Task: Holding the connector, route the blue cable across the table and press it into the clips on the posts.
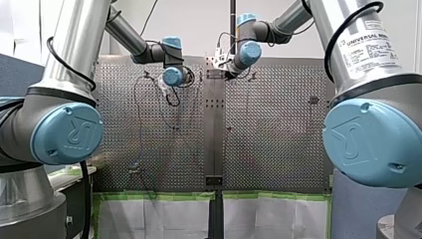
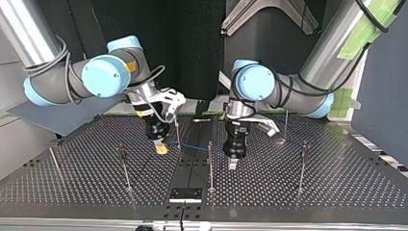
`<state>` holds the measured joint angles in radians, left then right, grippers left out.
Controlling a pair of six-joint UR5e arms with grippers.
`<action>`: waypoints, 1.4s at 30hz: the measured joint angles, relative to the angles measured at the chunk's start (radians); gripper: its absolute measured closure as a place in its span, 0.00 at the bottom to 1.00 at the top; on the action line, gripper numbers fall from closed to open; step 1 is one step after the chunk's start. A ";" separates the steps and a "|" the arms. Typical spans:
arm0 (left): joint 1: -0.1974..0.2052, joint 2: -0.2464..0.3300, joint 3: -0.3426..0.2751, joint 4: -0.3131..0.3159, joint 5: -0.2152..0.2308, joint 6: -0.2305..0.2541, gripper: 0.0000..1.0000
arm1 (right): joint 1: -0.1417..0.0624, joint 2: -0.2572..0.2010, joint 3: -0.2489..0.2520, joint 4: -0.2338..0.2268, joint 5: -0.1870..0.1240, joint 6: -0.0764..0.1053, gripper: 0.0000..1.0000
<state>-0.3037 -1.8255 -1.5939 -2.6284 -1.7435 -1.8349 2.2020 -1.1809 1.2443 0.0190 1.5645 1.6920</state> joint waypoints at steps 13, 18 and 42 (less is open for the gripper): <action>0.021 -0.093 0.102 -0.018 0.023 -0.020 1.00 | -0.043 0.016 -0.037 -0.015 -0.043 0.005 1.00; 0.031 -0.113 0.116 -0.018 0.030 -0.023 1.00 | -0.063 0.043 -0.064 -0.012 -0.054 0.006 1.00; 0.022 -0.116 0.117 -0.084 -0.030 0.024 0.02 | -0.087 0.071 -0.115 0.007 -0.074 0.000 1.00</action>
<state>-0.2814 -1.9412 -1.4768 -2.7128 -1.7734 -1.8107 2.1152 -1.1101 1.1295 0.0260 1.4905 1.6923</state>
